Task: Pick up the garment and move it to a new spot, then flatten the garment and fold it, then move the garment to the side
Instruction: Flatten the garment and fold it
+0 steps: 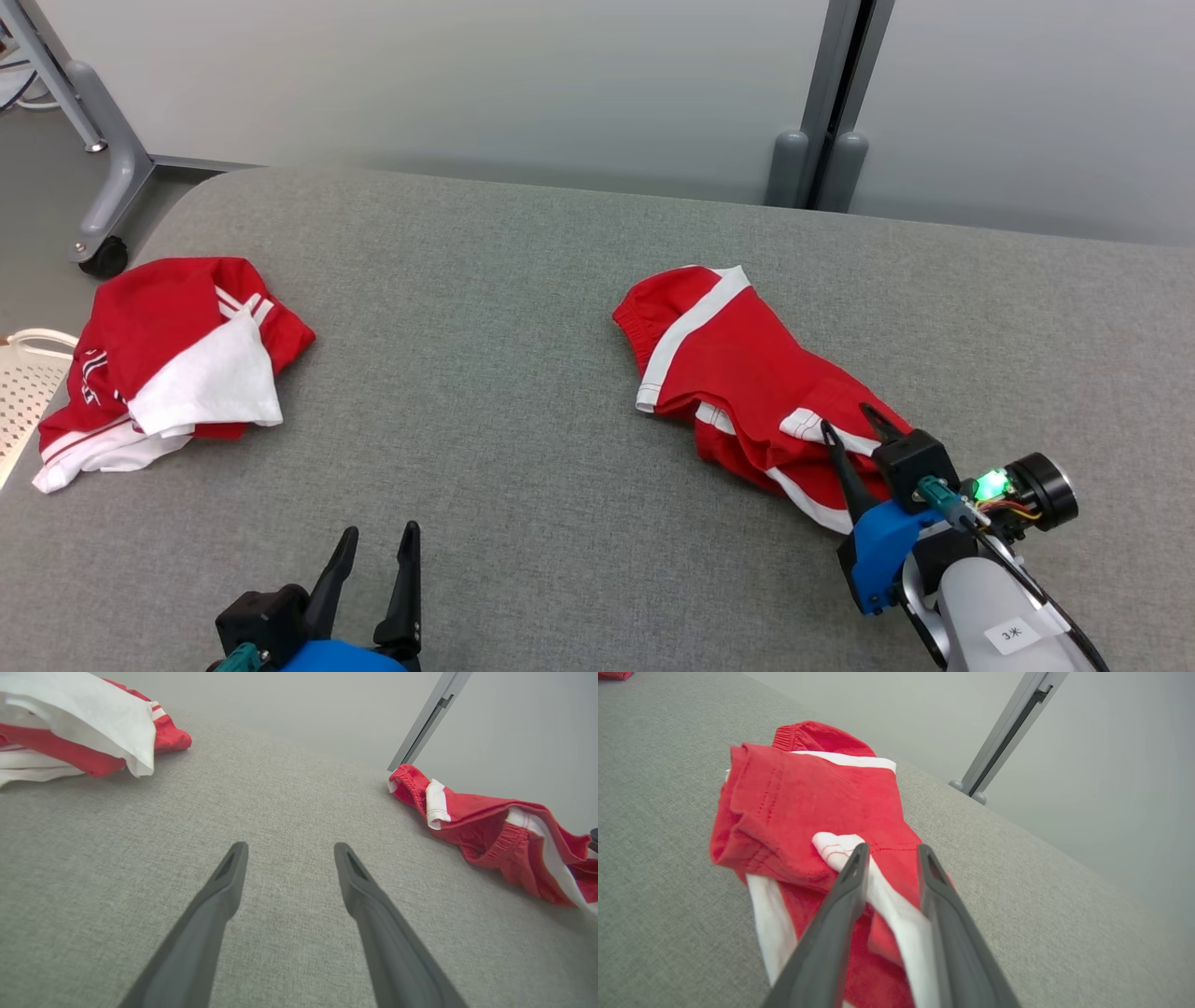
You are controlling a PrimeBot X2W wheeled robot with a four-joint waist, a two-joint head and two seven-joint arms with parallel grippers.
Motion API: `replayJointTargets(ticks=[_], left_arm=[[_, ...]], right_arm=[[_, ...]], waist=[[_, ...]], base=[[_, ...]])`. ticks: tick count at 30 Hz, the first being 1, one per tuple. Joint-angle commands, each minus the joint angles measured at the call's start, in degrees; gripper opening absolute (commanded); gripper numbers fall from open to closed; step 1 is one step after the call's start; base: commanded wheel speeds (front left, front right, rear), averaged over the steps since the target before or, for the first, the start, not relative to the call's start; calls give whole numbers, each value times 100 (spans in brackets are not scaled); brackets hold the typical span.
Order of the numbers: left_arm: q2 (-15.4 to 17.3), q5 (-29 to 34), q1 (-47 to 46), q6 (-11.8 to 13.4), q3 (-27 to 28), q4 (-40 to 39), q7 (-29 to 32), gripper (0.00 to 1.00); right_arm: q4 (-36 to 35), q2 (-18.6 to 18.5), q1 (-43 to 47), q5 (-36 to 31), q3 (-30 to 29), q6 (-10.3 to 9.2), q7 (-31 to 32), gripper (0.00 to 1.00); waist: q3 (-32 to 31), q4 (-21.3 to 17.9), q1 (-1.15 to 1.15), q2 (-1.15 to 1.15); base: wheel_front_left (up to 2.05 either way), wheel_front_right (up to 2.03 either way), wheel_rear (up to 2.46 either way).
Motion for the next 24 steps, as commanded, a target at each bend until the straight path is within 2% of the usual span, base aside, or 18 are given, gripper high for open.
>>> replayJointTargets(ticks=[1, 8, 15, 16, 18, 19, 24], left_arm=[[9, -17, -5, -9, 19, -12, -15, 100], [-47, -31, 47, -9, 56, -11, -15, 100], [-28, -82, -47, -9, 29, -46, -15, 100], [-21, -98, -59, -9, 23, -47, -15, 100], [-6, -108, -77, -9, 12, -55, -15, 100], [3, -119, -85, -9, 8, -62, -15, 100], [17, -124, -41, -9, 38, -68, -16, 100]], right_arm=[[-24, -26, 8, -64, -10, 1, 11, 100], [-113, -31, 186, -218, 435, 1, 187, 100], [-249, -25, 150, -530, 292, 1, 523, 100], [-256, -25, 137, -553, 269, 1, 543, 86], [-277, -27, 120, -561, 167, 1, 571, 9], [-300, -28, 105, -536, 112, 1, 543, 0], [-459, -25, 69, -166, -31, 1, 156, 0]], waist=[[0, 0, 0, -1], [20, -80, 0, -1], [118, -144, 0, -1], [131, -142, 0, -1], [148, -135, 0, -1], [156, -131, 0, -1], [115, -156, 0, -1]], base=[[0, 0, 0], [0, 0, 0], [0, 0, 0], [0, 0, 0], [0, 0, 0], [0, 0, 0], [0, 0, 0]])
